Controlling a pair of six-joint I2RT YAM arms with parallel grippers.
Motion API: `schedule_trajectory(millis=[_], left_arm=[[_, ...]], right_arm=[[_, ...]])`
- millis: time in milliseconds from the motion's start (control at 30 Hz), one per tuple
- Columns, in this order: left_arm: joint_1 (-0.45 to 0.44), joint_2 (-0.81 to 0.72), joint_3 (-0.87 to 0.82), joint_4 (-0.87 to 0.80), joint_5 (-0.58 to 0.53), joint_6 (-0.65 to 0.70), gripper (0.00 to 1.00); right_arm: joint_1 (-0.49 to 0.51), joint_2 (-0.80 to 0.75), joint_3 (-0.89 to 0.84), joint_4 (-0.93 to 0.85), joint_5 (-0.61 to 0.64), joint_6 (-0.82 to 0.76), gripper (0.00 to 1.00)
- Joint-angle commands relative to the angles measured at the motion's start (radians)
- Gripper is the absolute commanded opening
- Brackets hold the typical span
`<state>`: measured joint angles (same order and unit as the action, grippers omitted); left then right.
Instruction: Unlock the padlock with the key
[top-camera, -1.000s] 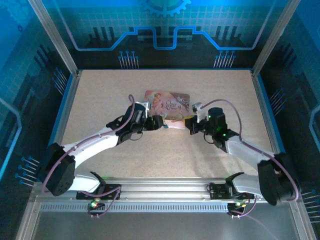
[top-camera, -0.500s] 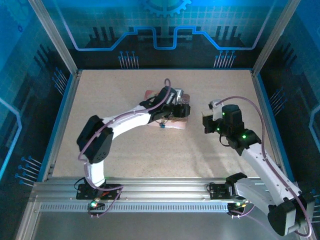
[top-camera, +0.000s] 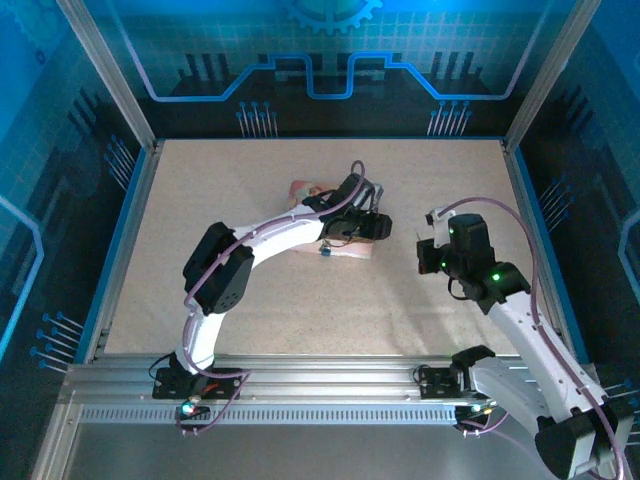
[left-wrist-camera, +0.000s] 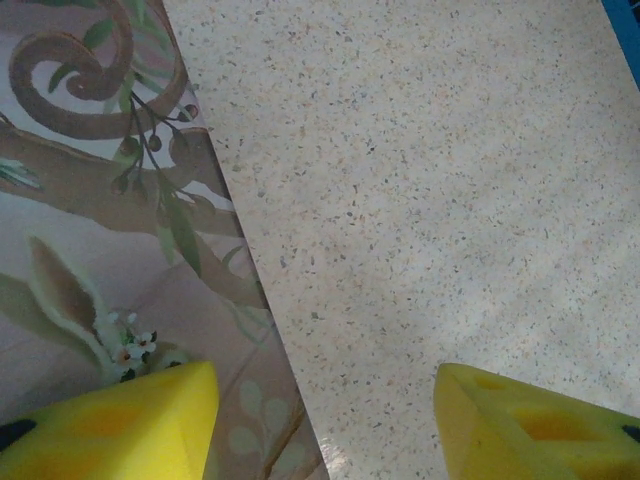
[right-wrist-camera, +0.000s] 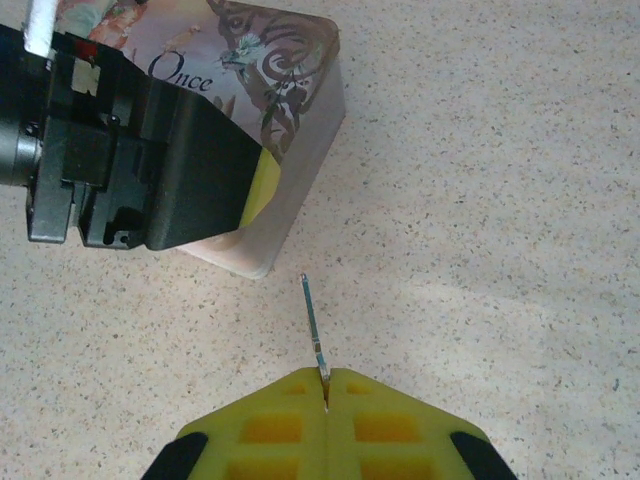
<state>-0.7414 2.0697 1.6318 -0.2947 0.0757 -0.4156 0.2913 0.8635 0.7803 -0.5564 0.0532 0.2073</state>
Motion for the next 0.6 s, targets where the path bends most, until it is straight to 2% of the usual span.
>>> schedule_trajectory(millis=[0,267,567], left_arm=[[-0.019,0.002,-0.021,-0.037,0.018,0.017,0.59],[-0.059,-0.059,-0.141,-0.016,0.022,0.009,0.59],[-0.090,-0.193,-0.307,0.055,0.017,-0.026,0.59]], right_arm=[[-0.018,-0.012,0.036,-0.035,0.016,-0.012,0.00],[-0.030,-0.018,0.040,-0.041,0.008,-0.018,0.00],[-0.035,-0.012,0.020,-0.022,-0.030,-0.009,0.00]])
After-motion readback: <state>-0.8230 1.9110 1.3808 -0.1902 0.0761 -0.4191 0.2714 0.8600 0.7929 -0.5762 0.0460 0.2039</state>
